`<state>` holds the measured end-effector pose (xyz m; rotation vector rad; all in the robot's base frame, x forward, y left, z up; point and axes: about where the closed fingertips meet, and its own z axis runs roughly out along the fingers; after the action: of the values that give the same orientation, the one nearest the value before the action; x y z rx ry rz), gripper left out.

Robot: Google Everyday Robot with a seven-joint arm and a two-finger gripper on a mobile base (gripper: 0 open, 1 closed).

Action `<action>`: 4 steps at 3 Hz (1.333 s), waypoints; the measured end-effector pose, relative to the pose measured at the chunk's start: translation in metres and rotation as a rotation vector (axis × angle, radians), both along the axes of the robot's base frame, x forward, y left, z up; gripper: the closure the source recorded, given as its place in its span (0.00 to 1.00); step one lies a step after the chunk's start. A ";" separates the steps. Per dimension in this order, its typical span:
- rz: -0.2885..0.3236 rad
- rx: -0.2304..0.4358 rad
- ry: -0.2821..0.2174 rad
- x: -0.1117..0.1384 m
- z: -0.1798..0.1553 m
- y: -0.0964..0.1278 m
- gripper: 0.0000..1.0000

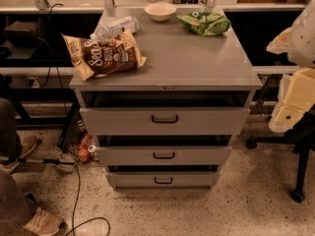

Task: Open top drawer

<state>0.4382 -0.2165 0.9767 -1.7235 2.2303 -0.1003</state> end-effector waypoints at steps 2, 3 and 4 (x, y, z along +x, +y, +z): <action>0.035 0.038 0.009 0.000 -0.030 0.008 0.00; 0.088 0.114 0.044 0.003 -0.088 0.026 0.00; 0.148 0.196 0.088 0.012 -0.150 0.053 0.00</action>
Offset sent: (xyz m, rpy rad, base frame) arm 0.0011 0.0238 -0.0990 0.1188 0.0485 0.1102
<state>0.4497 -0.1636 0.8268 -1.8075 2.0842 0.2245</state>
